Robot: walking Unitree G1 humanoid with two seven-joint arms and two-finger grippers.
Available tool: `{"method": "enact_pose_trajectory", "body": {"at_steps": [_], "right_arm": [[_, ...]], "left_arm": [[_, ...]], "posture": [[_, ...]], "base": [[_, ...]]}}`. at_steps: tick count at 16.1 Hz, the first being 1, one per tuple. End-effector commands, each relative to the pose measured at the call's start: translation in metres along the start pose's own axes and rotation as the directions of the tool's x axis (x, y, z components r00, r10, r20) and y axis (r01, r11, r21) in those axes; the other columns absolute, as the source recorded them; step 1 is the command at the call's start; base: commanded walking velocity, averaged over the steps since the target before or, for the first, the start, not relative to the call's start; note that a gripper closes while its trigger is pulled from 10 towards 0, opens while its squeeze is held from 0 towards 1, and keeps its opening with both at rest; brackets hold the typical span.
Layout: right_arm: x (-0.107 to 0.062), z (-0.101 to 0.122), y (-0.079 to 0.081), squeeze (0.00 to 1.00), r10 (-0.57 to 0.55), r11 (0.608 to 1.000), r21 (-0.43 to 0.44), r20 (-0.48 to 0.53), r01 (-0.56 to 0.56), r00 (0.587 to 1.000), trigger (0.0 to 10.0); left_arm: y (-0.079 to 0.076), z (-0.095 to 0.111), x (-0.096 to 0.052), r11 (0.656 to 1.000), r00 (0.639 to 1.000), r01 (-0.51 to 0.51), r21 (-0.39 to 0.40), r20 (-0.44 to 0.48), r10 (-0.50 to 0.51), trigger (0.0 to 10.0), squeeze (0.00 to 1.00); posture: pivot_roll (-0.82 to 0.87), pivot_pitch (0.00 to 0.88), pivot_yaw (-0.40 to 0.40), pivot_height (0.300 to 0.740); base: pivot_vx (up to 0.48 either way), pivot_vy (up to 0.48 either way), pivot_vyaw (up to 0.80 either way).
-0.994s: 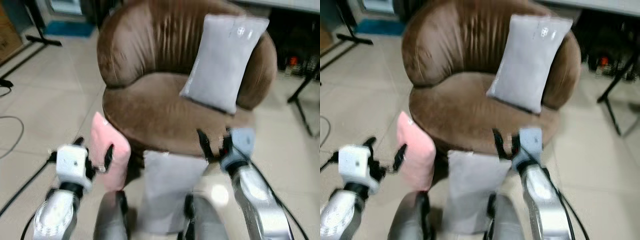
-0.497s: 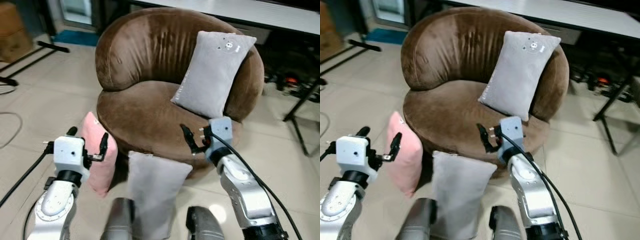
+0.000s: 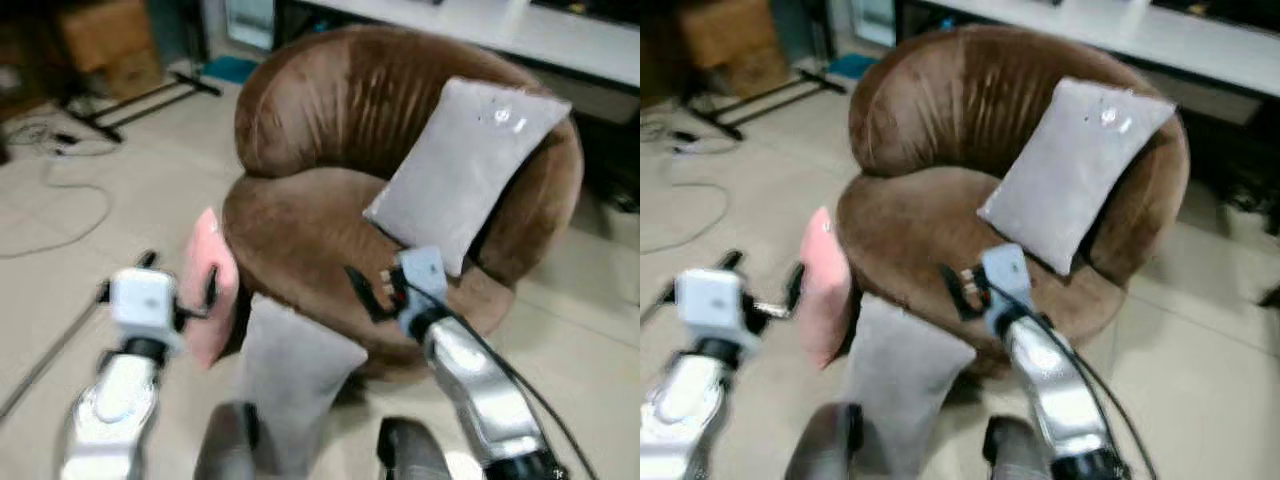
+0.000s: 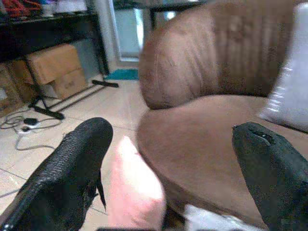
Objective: Move the pillow to the sofa from floor
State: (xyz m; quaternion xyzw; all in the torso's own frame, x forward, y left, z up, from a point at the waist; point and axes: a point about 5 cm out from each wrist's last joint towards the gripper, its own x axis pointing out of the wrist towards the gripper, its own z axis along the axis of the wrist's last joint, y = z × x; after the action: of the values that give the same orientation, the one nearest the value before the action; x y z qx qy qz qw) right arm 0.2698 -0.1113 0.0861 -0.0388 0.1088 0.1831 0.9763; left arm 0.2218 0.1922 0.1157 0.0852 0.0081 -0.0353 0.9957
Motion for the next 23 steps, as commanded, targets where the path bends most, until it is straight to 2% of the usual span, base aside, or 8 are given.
{"method": "enact_pose_trajectory", "body": {"at_steps": [1,4,7,12,15,17,19,23], "right_arm": [[-0.001,-0.003,-0.001,0.00,-0.012,1.000,0.003,-0.002,0.012,1.000,10.0],[-0.001,-0.003,-0.001,0.00,-0.006,1.000,-0.021,0.001,0.006,1.000,10.0],[-0.001,-0.004,0.008,0.00,0.082,0.996,-0.049,0.007,-0.081,0.997,10.0],[0.001,-0.005,0.011,0.00,0.108,0.992,-0.066,0.001,-0.108,0.994,10.0],[0.002,-0.005,0.005,0.00,0.065,0.997,-0.043,0.000,-0.065,0.998,10.0],[0.003,-0.006,-0.003,0.00,-0.005,0.999,-0.034,-0.012,0.005,1.000,10.0],[0.003,-0.007,-0.012,0.00,-0.064,0.997,-0.032,-0.014,0.064,0.998,10.0],[0.000,-0.017,-0.019,0.00,-0.093,0.995,-0.024,-0.048,0.092,0.995,10.0]], "left_arm": [[0.002,0.002,0.002,1.000,1.000,0.004,0.016,0.011,-0.005,10.0,0.00],[0.003,0.003,0.002,1.000,1.000,0.000,-0.001,0.023,0.000,10.0,0.00],[0.002,0.004,0.002,1.000,0.999,0.009,-0.021,0.041,-0.008,10.0,0.00],[0.002,0.005,0.002,1.000,0.999,0.007,-0.028,0.045,-0.006,10.0,0.00],[0.004,0.004,0.003,1.000,0.999,-0.008,-0.029,0.037,0.009,10.0,0.00],[0.005,0.001,0.004,1.000,1.000,-0.012,-0.001,0.010,0.012,10.0,0.00],[0.004,0.000,0.004,1.000,1.000,0.009,-0.007,0.013,-0.009,10.0,0.00],[0.000,-0.001,0.003,0.999,0.999,0.039,-0.004,0.008,-0.039,10.0,0.00]], "posture": [[0.09,0.000,-0.061,0.597],[0.09,0.000,-0.062,0.597],[0.10,0.000,-0.065,0.597],[0.10,0.000,-0.067,0.597],[0.09,0.000,-0.070,0.597],[0.09,0.000,-0.071,0.597],[0.09,0.000,-0.070,0.597],[0.09,0.000,-0.071,0.597]], "base": [[0.000,0.000,0.00],[0.000,0.000,0.00],[0.337,0.000,0.80],[0.392,0.000,0.80],[0.252,0.000,0.00],[0.000,0.000,0.00],[0.000,0.000,0.00],[0.000,0.000,0.00]]}}
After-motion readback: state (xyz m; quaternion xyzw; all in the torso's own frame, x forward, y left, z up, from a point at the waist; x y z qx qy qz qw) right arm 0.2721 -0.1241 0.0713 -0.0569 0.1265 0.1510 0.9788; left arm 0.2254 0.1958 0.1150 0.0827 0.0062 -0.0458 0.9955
